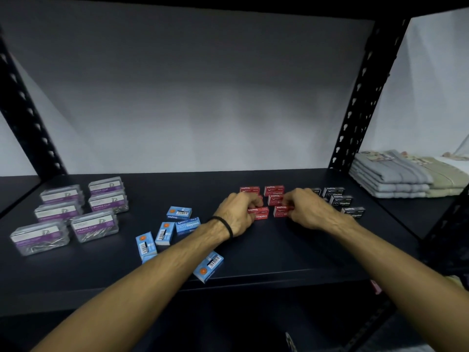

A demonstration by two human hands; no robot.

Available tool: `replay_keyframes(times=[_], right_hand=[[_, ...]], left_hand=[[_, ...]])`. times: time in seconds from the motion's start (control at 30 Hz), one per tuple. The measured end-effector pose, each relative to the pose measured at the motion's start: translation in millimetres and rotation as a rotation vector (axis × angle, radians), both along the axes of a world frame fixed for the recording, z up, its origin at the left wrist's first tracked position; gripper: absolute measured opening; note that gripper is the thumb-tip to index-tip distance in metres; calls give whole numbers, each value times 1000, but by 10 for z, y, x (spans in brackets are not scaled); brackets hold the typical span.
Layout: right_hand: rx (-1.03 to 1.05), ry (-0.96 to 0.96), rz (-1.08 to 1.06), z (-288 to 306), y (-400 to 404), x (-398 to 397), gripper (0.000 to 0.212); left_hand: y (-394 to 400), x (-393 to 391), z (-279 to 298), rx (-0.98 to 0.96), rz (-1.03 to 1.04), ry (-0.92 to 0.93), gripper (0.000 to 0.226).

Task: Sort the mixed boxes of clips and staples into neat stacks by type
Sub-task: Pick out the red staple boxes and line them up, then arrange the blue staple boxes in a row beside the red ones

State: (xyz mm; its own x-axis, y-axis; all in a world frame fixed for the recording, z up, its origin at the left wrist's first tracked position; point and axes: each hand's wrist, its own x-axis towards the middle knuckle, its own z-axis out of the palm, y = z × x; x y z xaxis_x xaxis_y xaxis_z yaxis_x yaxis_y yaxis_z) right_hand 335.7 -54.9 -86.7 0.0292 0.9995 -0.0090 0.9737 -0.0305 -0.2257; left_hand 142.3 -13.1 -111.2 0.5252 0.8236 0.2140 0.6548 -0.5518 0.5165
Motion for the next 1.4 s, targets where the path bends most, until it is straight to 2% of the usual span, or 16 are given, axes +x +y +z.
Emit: replay_keyframes(times=[0.13, 0.3, 0.47, 0.67, 1.07, 1.4], right_hand=[[6, 4, 5, 25, -43, -43, 13], [138, -94, -24, 126, -84, -124, 19], [268, -155, 2, 224, -62, -338, 28], [294, -108, 105, 266, 1, -676, 25], [233, 70, 347, -57, 138, -1522, 27], [139, 131, 434, -220, 213, -1707, 32]], left_hand=[[-30, -91, 41, 9, -13, -14, 38], [-12, -425, 155, 13, -4, -11, 36], [83, -907, 220, 30, 103, 26, 28], [199, -1402, 268, 68, 214, 17, 23], [322, -1713, 191, -11, 130, 203, 33], [404, -1709, 85, -41, 101, 199, 29]])
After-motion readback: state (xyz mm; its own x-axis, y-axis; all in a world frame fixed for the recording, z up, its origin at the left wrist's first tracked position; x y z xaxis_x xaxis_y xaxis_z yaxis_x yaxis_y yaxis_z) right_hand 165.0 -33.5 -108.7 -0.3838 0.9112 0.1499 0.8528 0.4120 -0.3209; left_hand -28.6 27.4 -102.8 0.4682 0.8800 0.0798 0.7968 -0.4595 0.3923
